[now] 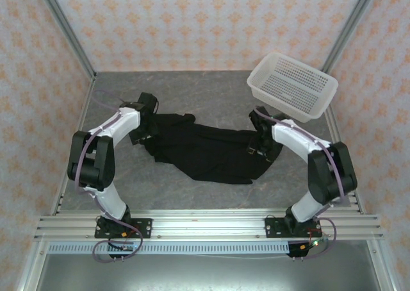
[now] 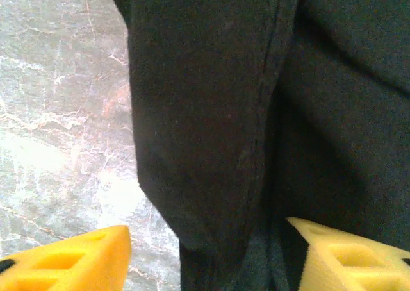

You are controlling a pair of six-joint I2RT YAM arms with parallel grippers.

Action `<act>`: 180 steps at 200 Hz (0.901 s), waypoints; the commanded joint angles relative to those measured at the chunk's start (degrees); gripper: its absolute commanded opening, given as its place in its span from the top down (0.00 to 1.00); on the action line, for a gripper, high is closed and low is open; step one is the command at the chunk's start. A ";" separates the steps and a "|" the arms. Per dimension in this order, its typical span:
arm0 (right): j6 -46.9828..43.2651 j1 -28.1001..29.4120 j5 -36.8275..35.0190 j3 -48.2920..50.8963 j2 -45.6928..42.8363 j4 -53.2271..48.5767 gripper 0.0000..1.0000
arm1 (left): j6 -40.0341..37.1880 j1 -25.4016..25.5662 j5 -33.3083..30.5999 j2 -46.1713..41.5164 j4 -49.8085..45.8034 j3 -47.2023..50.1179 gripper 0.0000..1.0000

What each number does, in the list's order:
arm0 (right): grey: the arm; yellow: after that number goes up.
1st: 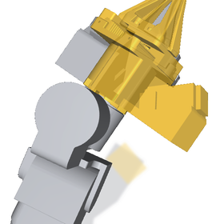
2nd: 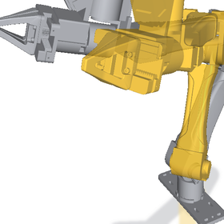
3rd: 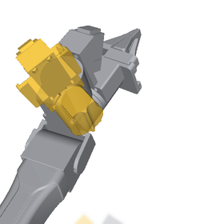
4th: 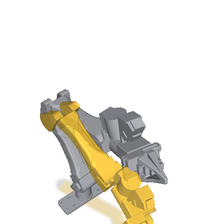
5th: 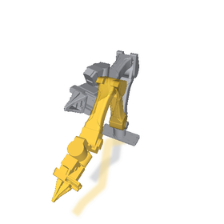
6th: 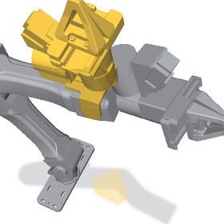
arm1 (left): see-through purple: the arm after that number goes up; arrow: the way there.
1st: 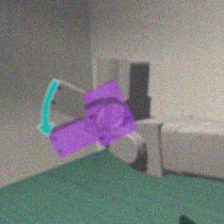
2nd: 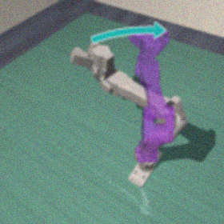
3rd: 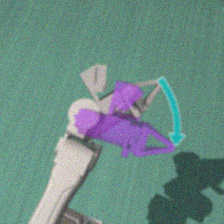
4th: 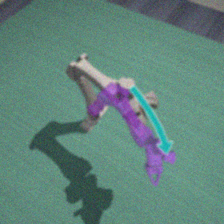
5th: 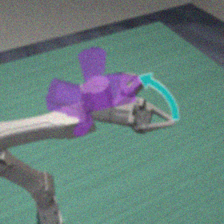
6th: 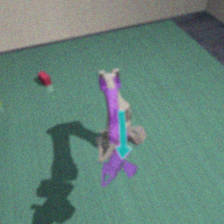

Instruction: Fold and stack the t-shirts

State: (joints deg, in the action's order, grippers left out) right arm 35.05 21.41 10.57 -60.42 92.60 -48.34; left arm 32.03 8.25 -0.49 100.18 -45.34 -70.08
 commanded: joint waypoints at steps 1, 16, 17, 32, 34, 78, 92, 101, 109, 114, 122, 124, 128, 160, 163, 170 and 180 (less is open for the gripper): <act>3.69 1.95 4.49 -1.45 4.02 5.94 0.37 | -1.09 -0.08 -2.21 -0.37 1.62 -2.34 0.45; 4.47 3.14 5.10 -3.30 7.62 6.88 0.38 | -1.09 -0.08 -2.27 -1.21 1.88 -2.62 0.52; 4.53 3.17 5.18 -3.39 7.87 7.00 0.38 | -1.09 -0.03 -2.30 -1.26 1.86 -2.65 0.53; 5.53 3.46 5.37 -4.03 11.10 8.40 0.46 | -1.09 -0.08 -2.41 -1.00 1.19 -3.51 0.66; 5.54 3.46 5.31 -4.06 11.28 8.42 0.48 | -1.09 -0.08 -2.41 -0.97 1.10 -3.69 0.69; 2.98 2.84 -0.89 -9.18 13.53 4.50 1.00 | -3.32 -0.48 -3.15 -3.21 0.08 -4.51 1.00; 2.11 2.20 -3.24 -10.37 10.98 3.41 1.00 | -3.49 -0.46 -3.88 -5.41 -0.23 -4.64 1.00; 1.50 1.85 -4.30 -11.36 9.18 2.29 1.00 | -3.40 -0.45 -4.32 -7.01 -0.44 -4.60 1.00; 0.80 1.71 -5.11 -12.49 7.62 1.09 1.00 | -3.30 -0.49 -4.58 -8.57 -0.77 -4.58 1.00; 0.30 1.71 -5.68 -13.40 6.81 0.03 1.00 | -3.10 -0.51 -4.81 -9.61 -1.03 -4.49 1.00; -0.36 1.68 -6.40 -14.57 5.41 -1.41 1.00 | -2.79 -0.44 -5.14 -11.43 -1.28 -4.41 1.00; -0.56 1.64 -6.67 -14.88 5.05 -1.67 1.00 | -2.73 -0.47 -5.20 -11.90 -1.32 -4.42 1.00; -0.91 1.62 -7.09 -15.44 4.43 -2.45 1.00 | -2.51 -0.43 -5.50 -12.96 -1.44 -4.29 1.00; -3.54 1.38 -10.46 -19.69 -1.06 -7.52 1.00 | -0.95 -0.43 -8.75 -22.21 -2.19 -3.62 1.00; -3.73 1.28 -10.64 -19.99 -1.46 -8.01 1.00 | -0.12 -0.48 -9.08 -23.01 -2.27 -3.51 1.00; -4.10 1.11 -11.07 -20.85 -2.30 -8.98 1.00 | 0.51 -0.44 -10.01 -25.02 -2.50 -3.44 1.00; -4.58 0.92 -11.42 -21.91 -3.29 -10.28 1.00 | 1.40 -0.50 -10.94 -27.78 -2.64 -3.23 1.00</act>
State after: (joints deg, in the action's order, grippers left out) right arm 33.26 23.18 4.21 -79.29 92.95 -51.68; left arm 30.57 8.19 -5.74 79.07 -45.74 -73.21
